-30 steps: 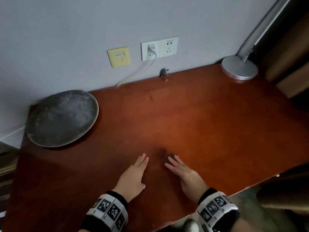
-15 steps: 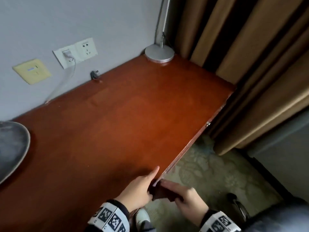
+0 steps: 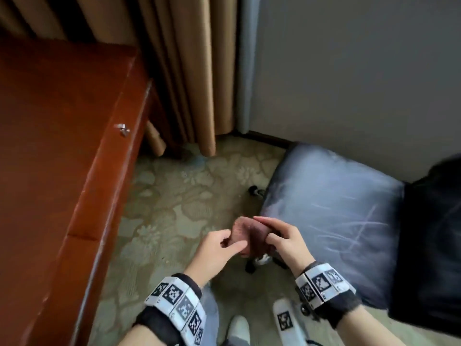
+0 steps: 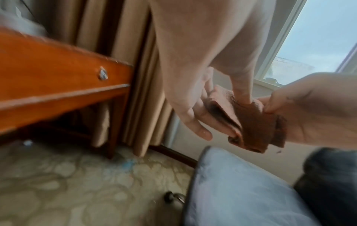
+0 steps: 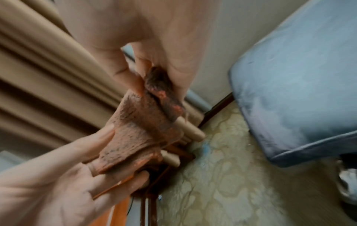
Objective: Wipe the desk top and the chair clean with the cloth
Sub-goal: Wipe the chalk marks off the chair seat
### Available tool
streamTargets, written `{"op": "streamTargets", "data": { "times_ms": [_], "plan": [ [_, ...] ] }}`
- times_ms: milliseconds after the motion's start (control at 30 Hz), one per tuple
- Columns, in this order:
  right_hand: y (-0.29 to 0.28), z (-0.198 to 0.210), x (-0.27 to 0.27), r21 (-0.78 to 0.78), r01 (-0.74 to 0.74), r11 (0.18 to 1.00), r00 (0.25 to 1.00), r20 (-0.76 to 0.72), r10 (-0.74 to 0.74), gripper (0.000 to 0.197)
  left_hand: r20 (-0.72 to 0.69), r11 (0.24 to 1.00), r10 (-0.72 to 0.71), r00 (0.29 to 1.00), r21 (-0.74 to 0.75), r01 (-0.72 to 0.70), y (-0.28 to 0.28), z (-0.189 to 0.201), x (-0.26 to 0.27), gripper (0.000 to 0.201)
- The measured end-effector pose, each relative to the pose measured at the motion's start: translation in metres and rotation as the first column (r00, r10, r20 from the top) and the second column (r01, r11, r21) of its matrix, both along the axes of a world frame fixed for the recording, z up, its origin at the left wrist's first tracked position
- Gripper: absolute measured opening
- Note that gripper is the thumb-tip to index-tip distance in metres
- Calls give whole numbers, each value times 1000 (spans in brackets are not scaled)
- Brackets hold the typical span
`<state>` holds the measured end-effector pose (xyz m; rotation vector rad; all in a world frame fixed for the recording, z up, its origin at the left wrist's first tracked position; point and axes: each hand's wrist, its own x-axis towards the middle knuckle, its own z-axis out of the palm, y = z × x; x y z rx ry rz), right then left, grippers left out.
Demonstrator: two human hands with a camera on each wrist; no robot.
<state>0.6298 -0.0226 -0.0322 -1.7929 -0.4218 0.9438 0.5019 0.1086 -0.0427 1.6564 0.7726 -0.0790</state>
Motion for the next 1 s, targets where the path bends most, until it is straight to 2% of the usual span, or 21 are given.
{"op": "streamTargets", "data": {
  "times_ms": [167, 300, 400, 467, 567, 700, 800, 900, 967, 1000],
  "plan": [
    [-55, -34, 24, -45, 221, 974, 974, -47, -223, 52, -3, 976, -179, 984, -124, 177, -24, -35, 58, 11],
    [-72, -54, 34, -66, 325, 943, 939, -96, -330, 54, 15, 916, -307, 951, -266, 300, -32, -60, 104, 10],
    [-72, -77, 47, -60, 320, 946, 946, -38, -322, 58, 12, 910, -330, 944, -262, 322, -34, -88, 129, 41],
    [-73, -98, 55, -39, 317, 947, 947, 56, -315, 61, -17, 905, -337, 942, -281, 319, -32, -109, 139, 46],
    [-77, -135, 67, -18, 235, 972, 925, 313, -217, 64, -55, 908, -306, 950, -318, 274, -31, -135, 151, 44],
    [-77, -188, 90, -42, 64, 997, 802, 597, -26, 54, -106, 937, -230, 967, -293, 191, -35, -169, 166, 48],
    [-82, -224, 109, -59, 36, 998, 724, 690, 14, 48, -158, 964, -164, 974, -233, 125, -47, -198, 180, 48],
    [-94, -256, 124, -155, 34, 987, 654, 750, 96, 47, -207, 981, -125, 970, -173, 89, -65, -223, 187, 49],
    [-100, -271, 128, -274, 20, 962, 589, 780, 210, 45, -250, 995, -103, 963, -23, 101, -77, -232, 187, 50],
    [-101, -276, 127, -326, 3, 946, 557, 786, 269, 42, -263, 985, -87, 961, 121, 122, -82, -233, 186, 51]
  ]
}}
